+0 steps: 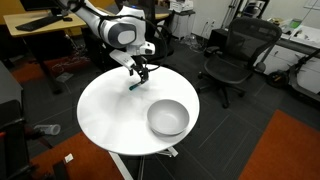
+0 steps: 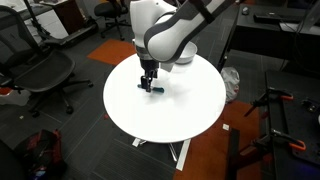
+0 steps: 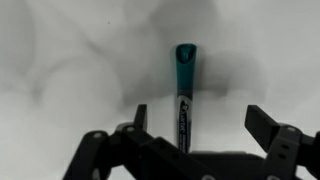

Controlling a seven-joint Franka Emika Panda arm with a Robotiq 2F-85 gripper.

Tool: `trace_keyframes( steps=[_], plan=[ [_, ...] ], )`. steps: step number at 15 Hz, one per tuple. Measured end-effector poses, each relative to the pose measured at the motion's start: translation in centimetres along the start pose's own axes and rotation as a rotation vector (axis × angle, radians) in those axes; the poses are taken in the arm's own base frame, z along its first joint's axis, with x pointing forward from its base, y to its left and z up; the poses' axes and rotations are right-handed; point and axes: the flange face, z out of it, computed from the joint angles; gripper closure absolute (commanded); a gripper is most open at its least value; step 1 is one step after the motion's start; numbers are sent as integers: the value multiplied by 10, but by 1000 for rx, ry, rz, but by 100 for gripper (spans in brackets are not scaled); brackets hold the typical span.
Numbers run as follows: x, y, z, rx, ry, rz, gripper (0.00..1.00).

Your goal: Move the marker forward.

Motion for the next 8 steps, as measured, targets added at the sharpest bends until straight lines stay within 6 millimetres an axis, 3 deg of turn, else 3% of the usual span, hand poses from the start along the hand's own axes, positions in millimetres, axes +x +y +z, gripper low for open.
trace_keyframes(
  steps=[4,5,7,8],
  plan=[
    [9,-3,15,2,2,-3,2],
    [11,-3,18,2,4,-4,26],
    [16,-4,24,2,7,-5,32],
    [18,-4,26,2,9,-5,41]
  ],
)
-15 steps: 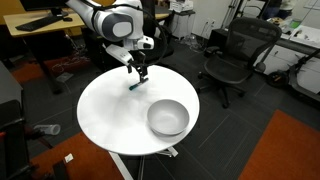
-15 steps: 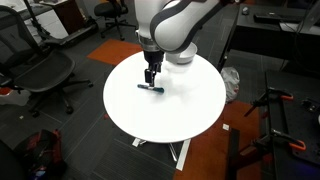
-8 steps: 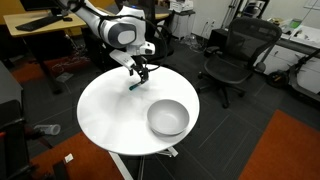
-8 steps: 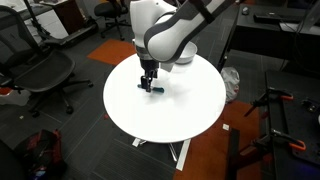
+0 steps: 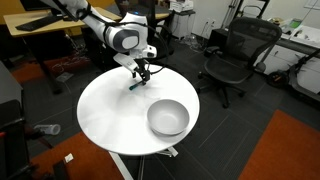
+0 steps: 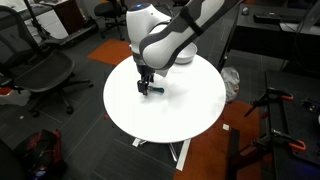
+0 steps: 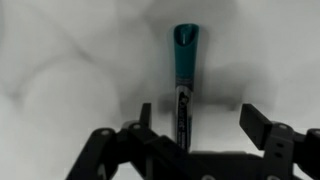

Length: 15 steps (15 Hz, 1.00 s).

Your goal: Move the marker forward.

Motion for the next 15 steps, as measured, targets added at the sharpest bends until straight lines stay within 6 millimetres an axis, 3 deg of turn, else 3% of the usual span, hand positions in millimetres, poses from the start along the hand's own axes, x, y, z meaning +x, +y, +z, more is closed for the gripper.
trace_keyframes(
  steps=[6,8,15],
  plan=[
    [10,2,6,0,14,3,88],
    [12,3,5,0,21,5,99],
    [14,4,-1,-1,28,6,95]
  ],
)
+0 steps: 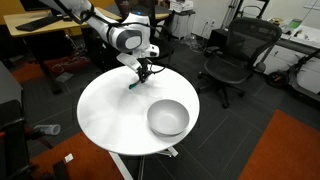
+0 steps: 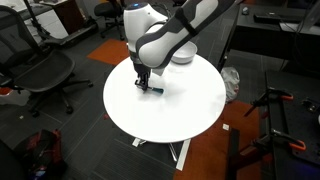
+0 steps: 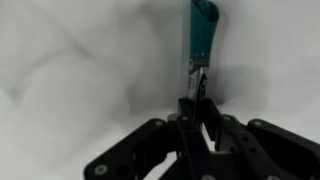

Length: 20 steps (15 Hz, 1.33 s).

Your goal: Move the marker forward.

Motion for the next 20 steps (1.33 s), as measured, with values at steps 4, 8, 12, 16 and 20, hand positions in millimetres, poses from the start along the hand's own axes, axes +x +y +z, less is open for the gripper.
trace_keyframes(
  steps=[4,8,12,16,20],
  plan=[
    [-9,-3,-20,0,-4,-12,95],
    [-37,-6,-43,11,-46,-106,95],
    [-78,0,-53,10,-108,-299,95],
    [-121,12,-55,5,-174,-515,95],
    [-150,22,-53,29,-185,-710,95]
  ],
)
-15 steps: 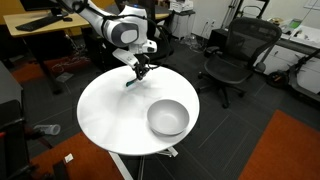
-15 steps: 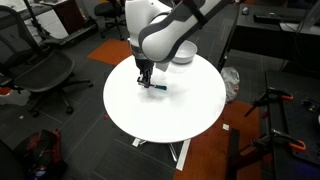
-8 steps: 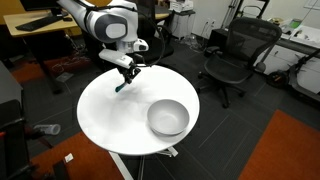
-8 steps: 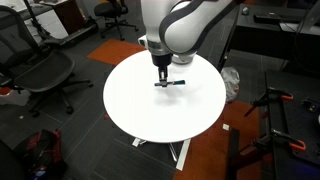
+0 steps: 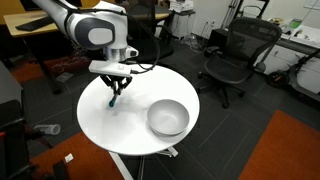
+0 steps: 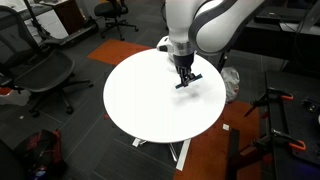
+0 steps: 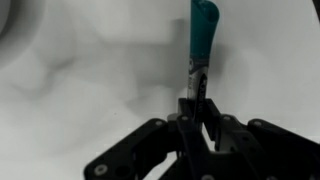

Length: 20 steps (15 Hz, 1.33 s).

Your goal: Move the marker forward.

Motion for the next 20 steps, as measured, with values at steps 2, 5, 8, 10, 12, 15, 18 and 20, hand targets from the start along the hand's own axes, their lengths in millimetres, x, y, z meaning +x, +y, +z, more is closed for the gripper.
trace_keyframes(
  steps=[2,5,8,10,12,15,18,20],
  plan=[
    [-9,-1,5,3,6,-86,95],
    [-20,-1,13,8,12,-187,95],
    [-26,-1,17,16,25,-258,95],
    [-28,-1,18,23,35,-294,95],
    [-29,-2,20,32,45,-318,56],
    [-30,-3,22,41,51,-327,42],
    [-30,-3,22,43,53,-323,20],
    [-30,-3,22,43,53,-323,5]
  ],
)
